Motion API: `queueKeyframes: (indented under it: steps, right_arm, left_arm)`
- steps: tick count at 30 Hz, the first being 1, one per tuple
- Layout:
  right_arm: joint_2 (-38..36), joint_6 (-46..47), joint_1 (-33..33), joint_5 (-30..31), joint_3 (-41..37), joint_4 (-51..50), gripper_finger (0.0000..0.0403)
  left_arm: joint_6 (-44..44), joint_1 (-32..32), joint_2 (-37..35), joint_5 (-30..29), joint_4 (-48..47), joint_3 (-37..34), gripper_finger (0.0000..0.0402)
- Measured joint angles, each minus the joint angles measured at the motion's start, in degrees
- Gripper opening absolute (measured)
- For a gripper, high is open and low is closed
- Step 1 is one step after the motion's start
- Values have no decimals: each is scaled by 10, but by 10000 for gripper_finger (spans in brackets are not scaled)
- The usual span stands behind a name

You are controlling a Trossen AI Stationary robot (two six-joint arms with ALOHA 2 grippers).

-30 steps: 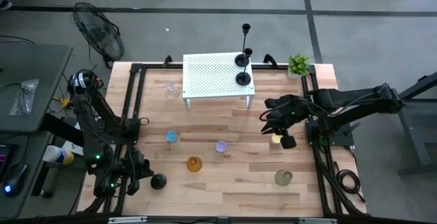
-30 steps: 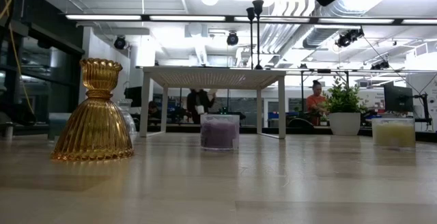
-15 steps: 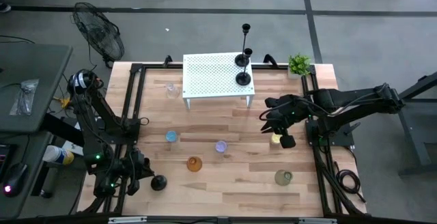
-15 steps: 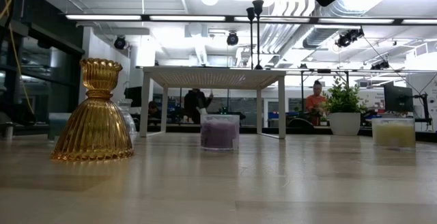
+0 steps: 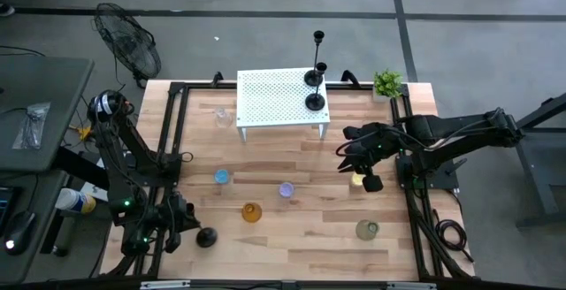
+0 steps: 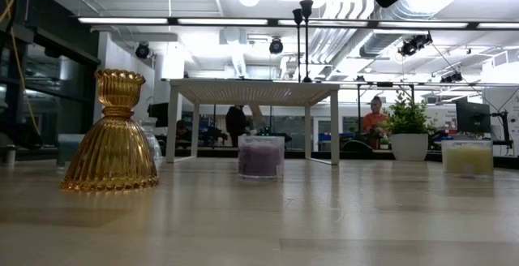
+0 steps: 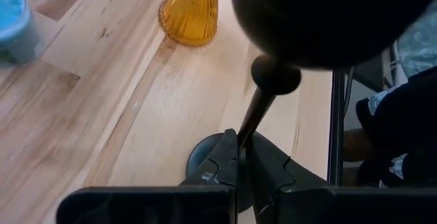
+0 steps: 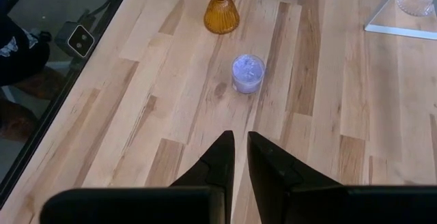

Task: Pick & Place candle stick holders
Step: Put the black candle holder on the shelf

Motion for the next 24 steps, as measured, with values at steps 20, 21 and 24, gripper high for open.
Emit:
queueKeyframes:
  steps: [20, 21, 24]
  right_arm:
    - [0, 0, 0, 0, 0, 58, 33]
    - [0, 0, 0, 2, 0, 65, 33]
    - [0, 11, 0, 26, 0, 80, 33]
  left_arm:
    - [137, 76, -68, -23, 24, 1, 5]
    - [154, 87, -77, -19, 27, 1, 5]
    - [197, 118, -101, 6, 17, 11, 5]
